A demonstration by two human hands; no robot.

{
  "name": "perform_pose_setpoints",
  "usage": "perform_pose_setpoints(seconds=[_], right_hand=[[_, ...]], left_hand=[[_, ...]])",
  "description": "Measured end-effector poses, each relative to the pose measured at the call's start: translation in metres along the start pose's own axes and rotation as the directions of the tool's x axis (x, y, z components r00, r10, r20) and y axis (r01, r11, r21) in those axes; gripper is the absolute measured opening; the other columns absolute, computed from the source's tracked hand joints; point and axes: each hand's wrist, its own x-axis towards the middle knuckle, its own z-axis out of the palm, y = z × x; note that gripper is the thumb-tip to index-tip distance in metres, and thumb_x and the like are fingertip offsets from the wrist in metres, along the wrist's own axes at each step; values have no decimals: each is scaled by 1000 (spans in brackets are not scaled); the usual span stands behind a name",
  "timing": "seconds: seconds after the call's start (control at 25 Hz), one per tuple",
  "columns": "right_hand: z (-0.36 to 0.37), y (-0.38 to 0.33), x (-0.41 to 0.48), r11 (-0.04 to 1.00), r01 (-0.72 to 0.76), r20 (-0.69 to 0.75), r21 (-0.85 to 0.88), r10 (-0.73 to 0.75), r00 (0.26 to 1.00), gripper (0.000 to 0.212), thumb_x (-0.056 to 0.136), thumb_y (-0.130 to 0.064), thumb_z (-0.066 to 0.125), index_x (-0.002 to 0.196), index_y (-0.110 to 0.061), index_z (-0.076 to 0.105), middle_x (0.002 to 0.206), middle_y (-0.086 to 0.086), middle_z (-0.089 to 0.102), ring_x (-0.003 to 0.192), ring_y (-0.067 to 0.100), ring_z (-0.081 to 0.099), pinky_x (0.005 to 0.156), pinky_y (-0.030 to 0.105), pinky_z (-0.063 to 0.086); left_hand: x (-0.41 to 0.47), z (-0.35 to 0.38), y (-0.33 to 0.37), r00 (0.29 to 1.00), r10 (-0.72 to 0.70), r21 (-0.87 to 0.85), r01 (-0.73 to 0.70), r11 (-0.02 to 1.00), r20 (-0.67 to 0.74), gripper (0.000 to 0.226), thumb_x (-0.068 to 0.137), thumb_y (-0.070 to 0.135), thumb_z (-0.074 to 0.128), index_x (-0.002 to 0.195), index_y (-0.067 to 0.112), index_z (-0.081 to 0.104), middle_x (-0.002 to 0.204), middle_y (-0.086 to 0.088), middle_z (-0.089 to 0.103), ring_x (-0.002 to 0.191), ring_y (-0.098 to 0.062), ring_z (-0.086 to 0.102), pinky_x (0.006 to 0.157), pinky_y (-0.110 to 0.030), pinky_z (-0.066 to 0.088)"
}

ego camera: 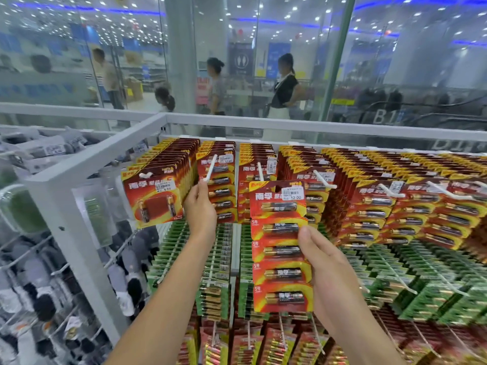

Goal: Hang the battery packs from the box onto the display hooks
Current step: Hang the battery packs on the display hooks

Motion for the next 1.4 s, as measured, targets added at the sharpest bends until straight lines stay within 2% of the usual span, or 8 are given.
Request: perform_pose_setpoints(seconds=[0.24, 0.4, 0.48, 0.72, 1.0, 1.16, 1.28, 1.4], right_hand=[[5, 2, 8, 998, 2, 10, -70, -1, 1000, 27, 102, -37, 51, 116, -28, 72, 109, -3, 79, 97, 17, 77, 85, 42, 60], [10, 6, 12, 997, -6, 9, -71, 7, 1000, 23, 103, -35, 51, 97, -33, 72, 93, -8, 80, 81, 12, 78, 66, 31, 61], [14, 8, 16, 998, -9, -34, -64, 7, 999, 21, 103, -34, 51, 98, -32, 71, 91, -8, 80, 80, 12, 78, 69, 35, 60], [28, 22, 79, 976, 51, -148, -210, -84, 985, 51, 89, -70, 59, 119, -31, 71, 116, -4, 76, 109, 24, 73, 98, 55, 56], [31, 31, 118, 927, 139, -252, -349, -235, 939, 46, 106, -51, 45, 105, -12, 71, 103, 16, 73, 94, 32, 71, 83, 49, 60], [23, 42, 112, 885, 170, -237, -433, -293, 926, 42, 105, -49, 47, 101, -14, 70, 93, 15, 64, 78, 10, 61, 76, 23, 46], [11, 52, 104, 885, 162, -266, -436, -299, 917, 33, 106, -44, 48, 112, -19, 69, 90, -14, 65, 88, 0, 60, 84, 22, 45], [-2, 59, 87, 880, 140, -281, -454, -290, 915, 32, 106, -42, 50, 131, -27, 65, 121, -20, 65, 111, -9, 57, 93, 16, 46]], left_hand=[[8, -2, -9, 997, 67, 41, -65, 997, -49, 25, 107, 49, 49, 111, 31, 65, 99, 22, 64, 91, 4, 56, 83, -28, 42], [11, -7, -16, 992, 120, 32, -119, 992, -47, 41, 106, 50, 49, 117, 17, 70, 102, -7, 69, 95, -28, 62, 84, -41, 50], [11, -8, -17, 990, 140, 47, -138, 989, -32, 40, 108, 47, 48, 117, 15, 69, 94, -14, 64, 87, -37, 54, 79, -45, 50], [10, -10, -21, 985, 172, 91, -168, 982, -32, 28, 108, 42, 50, 110, 19, 66, 86, 7, 61, 66, 5, 53, 60, -11, 41], [8, -14, -22, 985, 168, 87, -164, 983, -35, 32, 106, 47, 51, 112, 20, 67, 103, 4, 68, 96, -17, 63, 76, -27, 44], [-6, -26, -24, 988, 152, 136, -152, 979, 7, 41, 106, 51, 47, 124, 20, 66, 104, -4, 68, 100, -24, 65, 82, -33, 49], [-24, -40, -25, 994, 107, 124, -107, 986, 10, 45, 107, 47, 47, 142, 22, 60, 103, 8, 67, 80, -1, 63, 69, -8, 45], [-42, -59, -32, 994, 106, 134, -108, 985, 20, 43, 107, 45, 49, 142, 24, 62, 138, 12, 63, 125, -4, 59, 107, -22, 44]])
